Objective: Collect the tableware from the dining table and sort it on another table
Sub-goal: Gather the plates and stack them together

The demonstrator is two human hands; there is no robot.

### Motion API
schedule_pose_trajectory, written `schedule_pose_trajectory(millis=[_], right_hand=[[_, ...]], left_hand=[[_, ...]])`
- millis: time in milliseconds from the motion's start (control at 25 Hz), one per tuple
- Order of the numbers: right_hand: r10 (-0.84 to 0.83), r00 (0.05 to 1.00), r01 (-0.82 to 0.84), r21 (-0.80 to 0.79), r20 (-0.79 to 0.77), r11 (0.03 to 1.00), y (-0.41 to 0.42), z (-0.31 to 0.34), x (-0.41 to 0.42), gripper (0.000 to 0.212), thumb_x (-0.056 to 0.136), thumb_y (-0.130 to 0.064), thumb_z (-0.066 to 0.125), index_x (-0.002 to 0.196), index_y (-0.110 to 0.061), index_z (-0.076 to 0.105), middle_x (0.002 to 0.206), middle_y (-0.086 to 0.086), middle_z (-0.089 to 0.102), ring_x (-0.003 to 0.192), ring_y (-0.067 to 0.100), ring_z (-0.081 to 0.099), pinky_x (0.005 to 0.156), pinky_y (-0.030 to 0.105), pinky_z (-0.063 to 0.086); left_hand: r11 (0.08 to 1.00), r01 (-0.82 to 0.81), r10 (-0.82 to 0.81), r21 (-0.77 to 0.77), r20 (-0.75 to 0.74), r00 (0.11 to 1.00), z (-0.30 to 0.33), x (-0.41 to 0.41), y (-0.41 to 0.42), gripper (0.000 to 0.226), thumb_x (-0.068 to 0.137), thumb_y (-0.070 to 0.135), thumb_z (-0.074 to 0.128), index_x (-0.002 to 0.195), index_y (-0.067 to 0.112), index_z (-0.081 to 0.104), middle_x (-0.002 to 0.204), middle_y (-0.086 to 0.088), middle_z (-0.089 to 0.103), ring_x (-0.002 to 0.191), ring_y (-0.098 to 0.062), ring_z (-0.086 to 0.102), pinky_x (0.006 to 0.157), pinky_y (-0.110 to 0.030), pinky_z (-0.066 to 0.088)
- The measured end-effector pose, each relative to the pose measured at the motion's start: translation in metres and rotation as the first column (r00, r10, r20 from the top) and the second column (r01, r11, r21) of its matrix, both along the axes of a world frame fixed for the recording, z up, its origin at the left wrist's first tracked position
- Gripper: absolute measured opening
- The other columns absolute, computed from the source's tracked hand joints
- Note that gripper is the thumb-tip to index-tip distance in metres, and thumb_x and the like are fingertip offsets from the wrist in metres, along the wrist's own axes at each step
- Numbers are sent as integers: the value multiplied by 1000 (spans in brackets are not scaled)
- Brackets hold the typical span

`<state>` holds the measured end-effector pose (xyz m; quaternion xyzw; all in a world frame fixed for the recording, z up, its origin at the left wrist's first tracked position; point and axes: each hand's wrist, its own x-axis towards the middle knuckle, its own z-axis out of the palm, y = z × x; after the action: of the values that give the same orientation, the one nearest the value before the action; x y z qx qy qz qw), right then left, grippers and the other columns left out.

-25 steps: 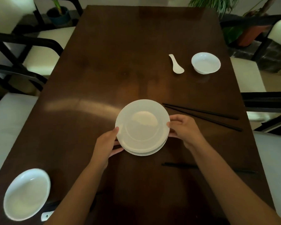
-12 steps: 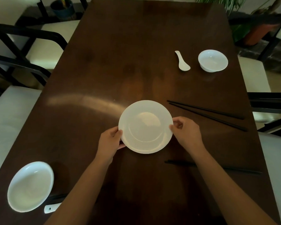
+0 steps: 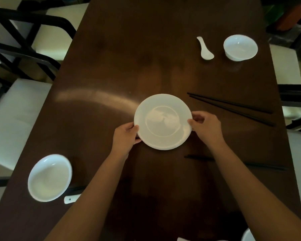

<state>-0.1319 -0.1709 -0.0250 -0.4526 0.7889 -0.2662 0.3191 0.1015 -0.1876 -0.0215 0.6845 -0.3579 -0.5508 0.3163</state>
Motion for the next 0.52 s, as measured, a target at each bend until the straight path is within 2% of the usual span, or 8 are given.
schedule_pose_trajectory(millis=[120,280,360,440,520], right_hand=[[-5,995,-1,64,96,998,20,6,16,28,82,-20,67,110,-21,66,88,-12,61,78,7,61,80,36,56],[9,989,-25,101,151,995,64,12,44,25,81,-16,67,106,-19,67,77,-19,58,75,5,60,80,36,56],[10,988,-29,121,154,992,79,13,56,24,81,-15,67,105,-19,67,77,-20,57,75,4,59,80,35,55],[-17,989,-3,131,145,991,86,14,66,25,81,-14,67,106,-16,66,80,-15,61,74,3,57,79,33,54],[-28,993,12,142,112,990,88,19,72,26,81,-14,67,107,-14,66,91,-2,67,76,7,56,78,31,51]], left_hand=[[998,45,-48,49,48,998,2,21,15,22,91,12,54,110,11,66,90,2,66,81,-7,62,59,-20,55],[983,136,-154,126,144,978,6,58,44,23,88,15,59,110,11,67,81,8,66,77,-9,64,52,-15,53],[973,181,-203,144,158,966,9,73,57,24,88,15,59,110,12,67,82,6,67,78,-10,65,54,-15,53],[968,202,-225,151,158,961,11,81,65,26,88,15,58,111,11,67,85,1,69,78,-11,67,58,-18,55],[960,243,-267,138,196,944,15,85,69,26,88,16,58,112,10,66,86,-2,69,76,-11,67,64,-23,58]])
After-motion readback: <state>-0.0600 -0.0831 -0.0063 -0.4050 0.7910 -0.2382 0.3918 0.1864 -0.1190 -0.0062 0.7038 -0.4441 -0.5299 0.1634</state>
